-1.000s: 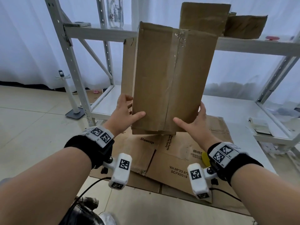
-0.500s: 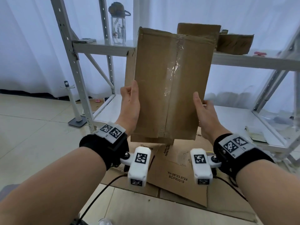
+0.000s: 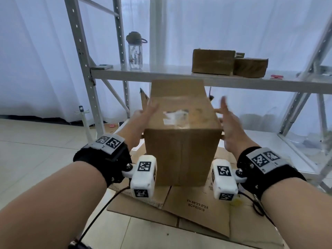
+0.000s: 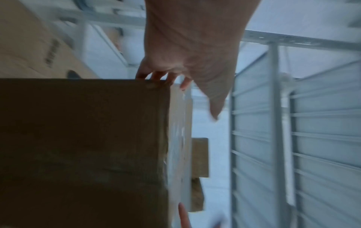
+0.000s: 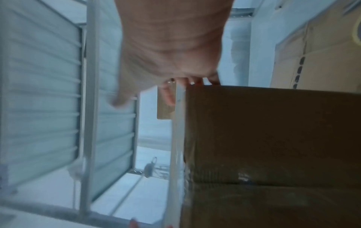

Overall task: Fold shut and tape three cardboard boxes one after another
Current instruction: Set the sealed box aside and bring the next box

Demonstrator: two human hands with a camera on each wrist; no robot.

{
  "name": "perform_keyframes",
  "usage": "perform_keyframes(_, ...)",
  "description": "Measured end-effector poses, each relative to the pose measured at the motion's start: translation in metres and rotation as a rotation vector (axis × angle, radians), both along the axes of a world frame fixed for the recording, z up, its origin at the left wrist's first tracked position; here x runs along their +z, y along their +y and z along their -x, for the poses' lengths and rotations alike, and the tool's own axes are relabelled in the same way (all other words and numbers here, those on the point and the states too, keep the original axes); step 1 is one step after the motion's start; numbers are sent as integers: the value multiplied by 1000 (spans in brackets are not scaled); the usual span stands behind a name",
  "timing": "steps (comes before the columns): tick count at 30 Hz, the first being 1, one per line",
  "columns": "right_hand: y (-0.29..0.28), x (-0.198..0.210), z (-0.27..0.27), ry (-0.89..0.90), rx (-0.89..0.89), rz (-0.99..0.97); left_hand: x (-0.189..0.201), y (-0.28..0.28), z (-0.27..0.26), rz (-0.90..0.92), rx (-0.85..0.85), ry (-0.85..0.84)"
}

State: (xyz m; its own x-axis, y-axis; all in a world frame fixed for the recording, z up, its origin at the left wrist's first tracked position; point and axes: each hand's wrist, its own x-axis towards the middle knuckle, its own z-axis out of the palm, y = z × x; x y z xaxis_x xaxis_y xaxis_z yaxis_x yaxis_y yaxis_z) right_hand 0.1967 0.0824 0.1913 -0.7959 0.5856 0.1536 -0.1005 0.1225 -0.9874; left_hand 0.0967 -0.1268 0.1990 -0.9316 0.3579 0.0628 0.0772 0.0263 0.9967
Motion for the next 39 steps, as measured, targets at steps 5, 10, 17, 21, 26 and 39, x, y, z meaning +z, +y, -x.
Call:
perform_keyframes(5, -4, -14, 9, -388, -73, -551, -34, 16, 4, 405, 154, 276)
perform_keyframes(10, -18, 4, 20, -626, -172, -749, -23, 15, 9, 464, 127, 249)
perform_keyframes(17, -16, 15, 25, -799, -137, -808, -14, -15, 18, 553, -58, 17)
perform_keyframes(21, 3, 16, 19, -683, -157, -637, -19, -16, 22, 425, 1, -10)
perform_keyframes(26, 6, 6, 11, -505, -52, -373, -17, -9, 14, 230, 43, -127)
perform_keyframes(39, -1, -1, -1, -55, 134, -261, -22, -11, -6, -207, 278, 235)
